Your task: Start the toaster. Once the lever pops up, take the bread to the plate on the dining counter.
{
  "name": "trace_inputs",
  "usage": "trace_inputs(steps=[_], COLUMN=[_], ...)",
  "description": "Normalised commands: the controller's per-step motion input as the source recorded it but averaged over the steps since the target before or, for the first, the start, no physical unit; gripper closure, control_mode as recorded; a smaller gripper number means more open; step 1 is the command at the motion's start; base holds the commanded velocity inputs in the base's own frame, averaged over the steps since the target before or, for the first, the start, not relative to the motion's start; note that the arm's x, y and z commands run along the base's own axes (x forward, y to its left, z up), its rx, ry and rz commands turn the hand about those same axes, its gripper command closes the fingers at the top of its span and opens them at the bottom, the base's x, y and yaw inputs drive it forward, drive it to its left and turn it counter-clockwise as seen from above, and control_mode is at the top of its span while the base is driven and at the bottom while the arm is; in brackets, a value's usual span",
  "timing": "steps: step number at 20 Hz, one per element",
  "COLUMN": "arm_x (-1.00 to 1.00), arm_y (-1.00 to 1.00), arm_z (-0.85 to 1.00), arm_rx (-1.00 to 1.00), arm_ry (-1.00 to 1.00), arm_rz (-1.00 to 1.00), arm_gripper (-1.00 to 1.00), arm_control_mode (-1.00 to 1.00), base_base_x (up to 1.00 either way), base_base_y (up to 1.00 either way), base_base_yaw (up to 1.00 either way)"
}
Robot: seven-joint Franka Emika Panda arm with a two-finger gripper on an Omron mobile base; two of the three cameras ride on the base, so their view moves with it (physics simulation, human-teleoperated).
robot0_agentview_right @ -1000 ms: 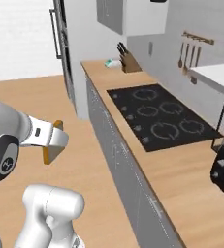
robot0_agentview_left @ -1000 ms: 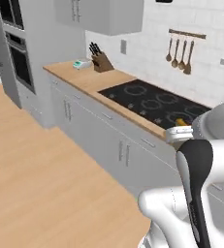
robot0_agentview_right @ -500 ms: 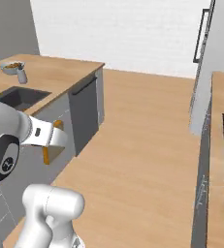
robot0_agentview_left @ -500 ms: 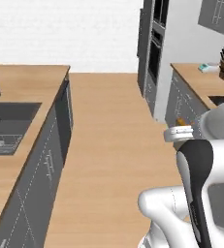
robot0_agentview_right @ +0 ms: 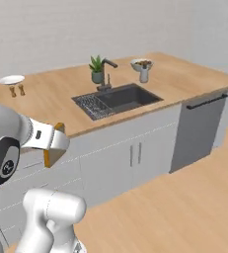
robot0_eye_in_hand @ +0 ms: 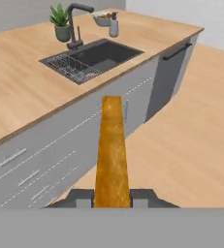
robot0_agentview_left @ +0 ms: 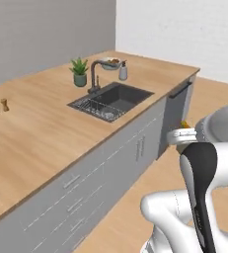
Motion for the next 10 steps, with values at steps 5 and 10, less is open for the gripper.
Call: trace_inputs(steps=[5,10], arm_x=[0.00,0.00], arm_y=[0.00,0.00], arm_z=[0.00,0.00], arm_rx=[0.00,0.00], arm_ry=[0.00,0.00], arm_rz=[0.00,0.00], arm_gripper=[1.00,1.00], arm_control_mode=[1.00,1.00], base_base_x=[-0.23,-0.30], base_base_y=[0.46,0.93], base_base_yaw=[0.94,0.68])
